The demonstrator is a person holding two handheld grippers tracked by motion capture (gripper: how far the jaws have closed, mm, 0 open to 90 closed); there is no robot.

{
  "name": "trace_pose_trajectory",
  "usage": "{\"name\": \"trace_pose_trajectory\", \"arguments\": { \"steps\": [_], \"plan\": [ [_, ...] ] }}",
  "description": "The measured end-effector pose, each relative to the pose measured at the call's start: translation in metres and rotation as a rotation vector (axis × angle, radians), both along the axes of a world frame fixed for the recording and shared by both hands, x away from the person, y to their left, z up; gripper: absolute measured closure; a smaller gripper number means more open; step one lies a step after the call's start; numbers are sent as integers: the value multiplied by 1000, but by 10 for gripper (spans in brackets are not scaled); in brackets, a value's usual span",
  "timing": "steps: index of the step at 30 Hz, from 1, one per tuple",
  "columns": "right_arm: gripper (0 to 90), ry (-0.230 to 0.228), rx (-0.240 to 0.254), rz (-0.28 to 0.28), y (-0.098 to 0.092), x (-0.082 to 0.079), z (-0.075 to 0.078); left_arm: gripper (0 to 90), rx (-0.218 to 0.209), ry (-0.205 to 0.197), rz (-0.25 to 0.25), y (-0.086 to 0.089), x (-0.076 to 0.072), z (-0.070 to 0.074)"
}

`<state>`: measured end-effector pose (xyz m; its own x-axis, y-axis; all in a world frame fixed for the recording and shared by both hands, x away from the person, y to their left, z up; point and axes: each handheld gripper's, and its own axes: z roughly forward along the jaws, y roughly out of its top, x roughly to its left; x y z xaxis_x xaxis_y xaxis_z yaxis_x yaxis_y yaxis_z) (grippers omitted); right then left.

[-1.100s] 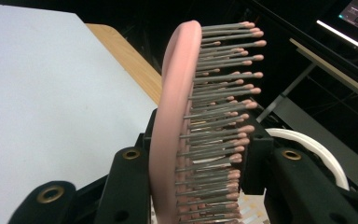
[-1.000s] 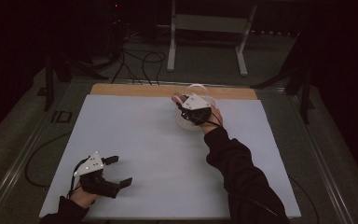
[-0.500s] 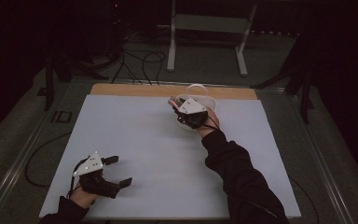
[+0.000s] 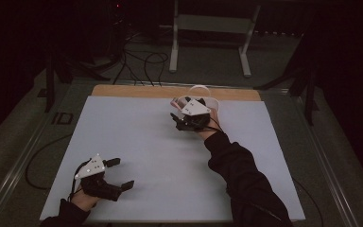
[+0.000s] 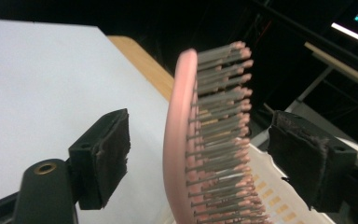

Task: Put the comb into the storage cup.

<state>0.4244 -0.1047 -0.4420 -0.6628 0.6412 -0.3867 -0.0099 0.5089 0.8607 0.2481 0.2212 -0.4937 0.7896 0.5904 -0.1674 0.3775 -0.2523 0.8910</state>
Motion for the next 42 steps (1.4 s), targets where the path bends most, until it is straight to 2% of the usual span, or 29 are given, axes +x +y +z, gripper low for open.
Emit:
{"name": "trace_pose_trajectory", "arguments": {
  "steps": [2,7,11,20,36,42],
  "plan": [
    [143,-8,4,-9,0,-1,1,0,0,2,-1,0,0,0],
    [84,31,33,-6,-2,-2,4,0,-1,3,-2,-1,0,0],
    [80,53,33,19,-4,-3,3,0,4,3,-3,-1,0,0],
    [80,61,38,18,-8,-3,7,0,6,0,-2,-1,0,0],
    [82,114,63,39,-17,-3,12,0,3,-2,-3,0,-1,0],
    [86,137,94,46,-21,-4,17,0,5,-5,-2,0,-1,1]
  ]
}}
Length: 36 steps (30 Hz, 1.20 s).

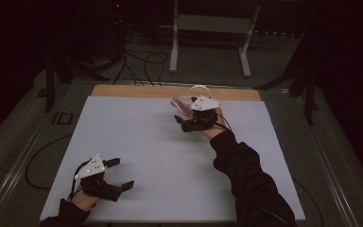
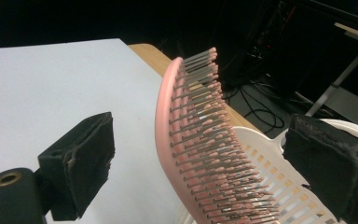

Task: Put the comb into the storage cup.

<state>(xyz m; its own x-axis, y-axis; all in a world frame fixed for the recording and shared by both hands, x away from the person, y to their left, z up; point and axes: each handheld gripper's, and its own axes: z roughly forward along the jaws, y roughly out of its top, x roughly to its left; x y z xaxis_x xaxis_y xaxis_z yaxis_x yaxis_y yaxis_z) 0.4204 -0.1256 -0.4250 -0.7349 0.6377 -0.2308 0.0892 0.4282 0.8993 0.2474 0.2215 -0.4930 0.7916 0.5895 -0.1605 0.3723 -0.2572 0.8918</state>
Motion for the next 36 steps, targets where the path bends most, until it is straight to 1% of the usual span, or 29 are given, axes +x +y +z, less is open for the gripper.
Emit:
{"name": "trace_pose_trajectory", "arguments": {
  "steps": [3,5,10,13,16,19,25,33,35,36],
  "plan": [
    [87,17,1,7,-1,-1,3,0,1,-1,1,0,0,0],
    [87,39,16,15,-2,0,5,0,1,-1,2,0,0,0],
    [86,74,50,19,-8,0,8,0,3,1,3,0,0,0],
    [86,84,56,16,-13,-1,9,0,2,-1,4,1,0,0],
    [86,99,75,13,-17,-1,10,0,2,-1,3,1,0,0],
    [86,109,76,13,-21,-2,10,0,5,-1,1,0,0,0],
    [87,144,112,10,-32,-6,10,0,3,-2,2,0,0,0],
    [87,159,125,-7,-43,-14,7,0,3,-4,3,1,-1,1],
    [87,156,114,-7,-44,-16,6,0,2,-5,2,0,-1,1],
    [87,163,120,-6,-45,-18,5,0,2,-5,3,0,-1,1]
  ]
}}
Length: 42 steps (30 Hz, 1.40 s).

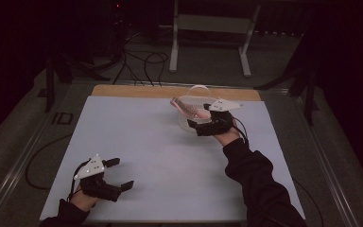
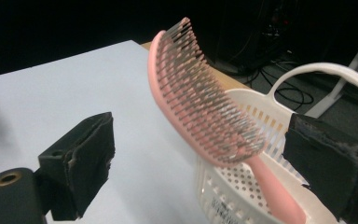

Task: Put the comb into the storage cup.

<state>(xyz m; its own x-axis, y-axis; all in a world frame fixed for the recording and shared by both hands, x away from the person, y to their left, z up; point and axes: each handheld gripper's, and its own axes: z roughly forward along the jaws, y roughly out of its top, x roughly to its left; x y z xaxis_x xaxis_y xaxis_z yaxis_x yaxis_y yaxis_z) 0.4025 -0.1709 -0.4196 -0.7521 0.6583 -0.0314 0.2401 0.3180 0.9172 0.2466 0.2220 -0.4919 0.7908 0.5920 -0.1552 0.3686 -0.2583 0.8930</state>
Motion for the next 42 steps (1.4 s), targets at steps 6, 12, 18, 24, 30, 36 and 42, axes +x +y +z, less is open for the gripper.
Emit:
{"name": "trace_pose_trajectory", "arguments": {
  "steps": [6,12,18,24,30,36,42],
  "plan": [
    [86,-1,8,-1,-7,-9,-5,0,4,-1,-3,0,0,0],
    [86,14,10,-1,-15,-16,-13,0,4,-4,-3,0,-1,1],
    [87,24,18,-1,-23,-25,-20,0,1,-7,0,1,-1,2],
    [86,44,20,4,-29,-33,-30,0,1,-8,-1,1,-1,1],
    [87,70,28,1,-36,-42,-42,0,1,-9,-2,1,-1,1],
    [87,83,33,3,-44,-51,-50,0,3,-8,-2,1,-1,1],
    [87,98,16,9,-49,-60,-57,0,4,-6,-2,1,-1,1]
  ]
}}
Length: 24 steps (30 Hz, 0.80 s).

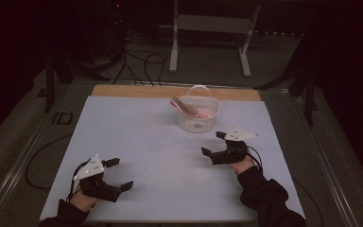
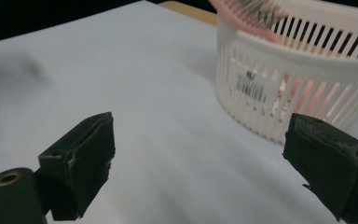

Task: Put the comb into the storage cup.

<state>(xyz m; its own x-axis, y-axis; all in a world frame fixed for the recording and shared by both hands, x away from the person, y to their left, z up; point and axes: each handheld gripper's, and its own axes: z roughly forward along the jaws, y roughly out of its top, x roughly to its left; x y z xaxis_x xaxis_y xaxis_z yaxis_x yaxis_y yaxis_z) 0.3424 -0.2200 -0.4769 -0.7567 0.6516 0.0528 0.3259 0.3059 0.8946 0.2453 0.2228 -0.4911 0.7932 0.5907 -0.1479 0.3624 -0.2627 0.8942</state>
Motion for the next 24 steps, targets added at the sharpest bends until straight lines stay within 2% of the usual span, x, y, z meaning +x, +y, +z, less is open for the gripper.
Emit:
{"name": "trace_pose_trajectory", "arguments": {
  "steps": [10,24],
  "plan": [
    [87,15,9,-7,-12,-18,-11,0,0,1,-4,0,0,0],
    [87,51,7,-31,-39,-46,-22,0,-3,0,-9,-1,0,0]
  ]
}}
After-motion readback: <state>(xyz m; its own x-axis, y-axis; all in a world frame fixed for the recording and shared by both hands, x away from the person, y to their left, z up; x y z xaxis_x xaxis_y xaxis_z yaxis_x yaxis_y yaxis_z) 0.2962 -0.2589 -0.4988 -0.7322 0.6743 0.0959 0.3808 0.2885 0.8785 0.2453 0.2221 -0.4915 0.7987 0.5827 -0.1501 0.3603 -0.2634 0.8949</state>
